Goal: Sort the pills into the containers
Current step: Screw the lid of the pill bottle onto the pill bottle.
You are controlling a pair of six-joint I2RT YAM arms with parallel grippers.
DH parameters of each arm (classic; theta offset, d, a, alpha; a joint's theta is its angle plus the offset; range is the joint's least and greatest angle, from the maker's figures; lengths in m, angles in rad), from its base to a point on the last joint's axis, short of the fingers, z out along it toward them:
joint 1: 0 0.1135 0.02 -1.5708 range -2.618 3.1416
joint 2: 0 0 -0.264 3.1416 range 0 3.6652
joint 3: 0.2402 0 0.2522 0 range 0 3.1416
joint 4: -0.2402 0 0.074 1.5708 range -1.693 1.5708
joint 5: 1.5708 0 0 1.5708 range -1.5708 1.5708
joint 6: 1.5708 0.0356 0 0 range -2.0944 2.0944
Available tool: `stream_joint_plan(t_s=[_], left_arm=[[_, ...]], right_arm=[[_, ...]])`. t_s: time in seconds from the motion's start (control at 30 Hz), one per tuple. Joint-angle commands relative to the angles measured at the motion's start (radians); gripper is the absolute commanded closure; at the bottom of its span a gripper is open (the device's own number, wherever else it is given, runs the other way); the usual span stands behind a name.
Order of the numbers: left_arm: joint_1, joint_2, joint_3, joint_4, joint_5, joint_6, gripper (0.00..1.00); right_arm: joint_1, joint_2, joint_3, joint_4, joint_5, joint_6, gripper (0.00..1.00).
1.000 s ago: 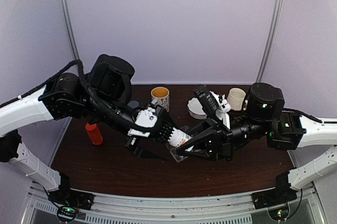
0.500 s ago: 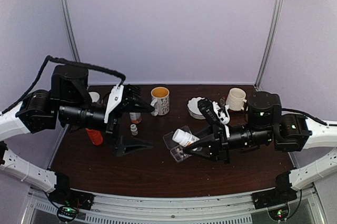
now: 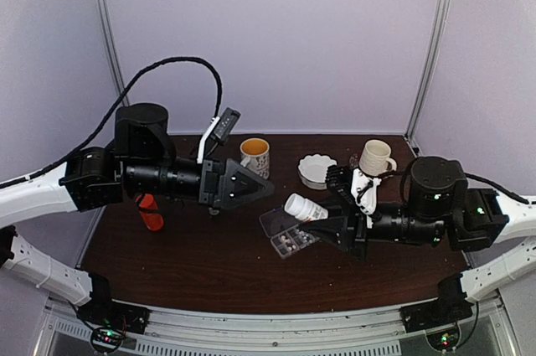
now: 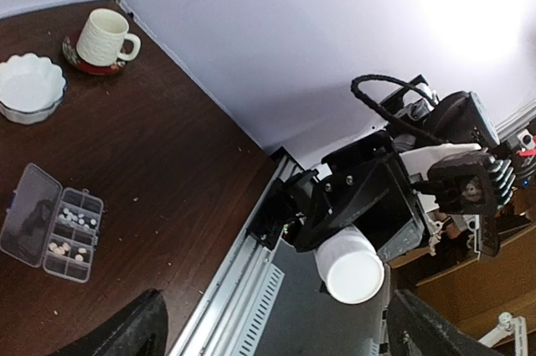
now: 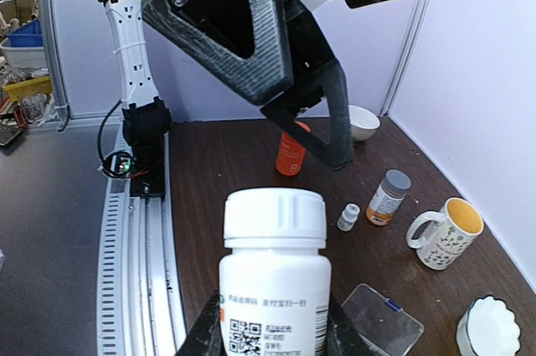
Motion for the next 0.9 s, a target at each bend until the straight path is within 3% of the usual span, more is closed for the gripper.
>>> stream_joint_plan(t_s=[0.0,0.13,0.27,0.5,0.67,0.87], left_arm=[[0.000,0.003,0.009,0.093,0.076,-0.153,0.06],[-0.001,0.037,0.006,0.137,0.160,-0.200,0.10],[-0.001,0.076,0.010,0.148,0.226,-0.223,0.23],[-0.002,0.106,0.018,0.084,0.215,-0.202,0.29],[-0.001,0.108,0.020,0.088,0.216,-0.200,0.30],[-0.001,0.102,0.024,0.085,0.205,-0.197,0.22]], right_arm=[[0.030,0.030,0.028,0.021,0.133,-0.103,1.00],[0.058,0.088,0.076,-0.005,0.185,-0.145,1.00],[0.064,0.119,0.092,0.016,0.198,-0.150,1.00],[0.067,0.126,0.097,0.020,0.211,-0.156,1.00],[0.065,0.130,0.090,0.009,0.216,-0.148,1.00],[0.067,0.131,0.080,-0.007,0.229,-0.145,1.00]])
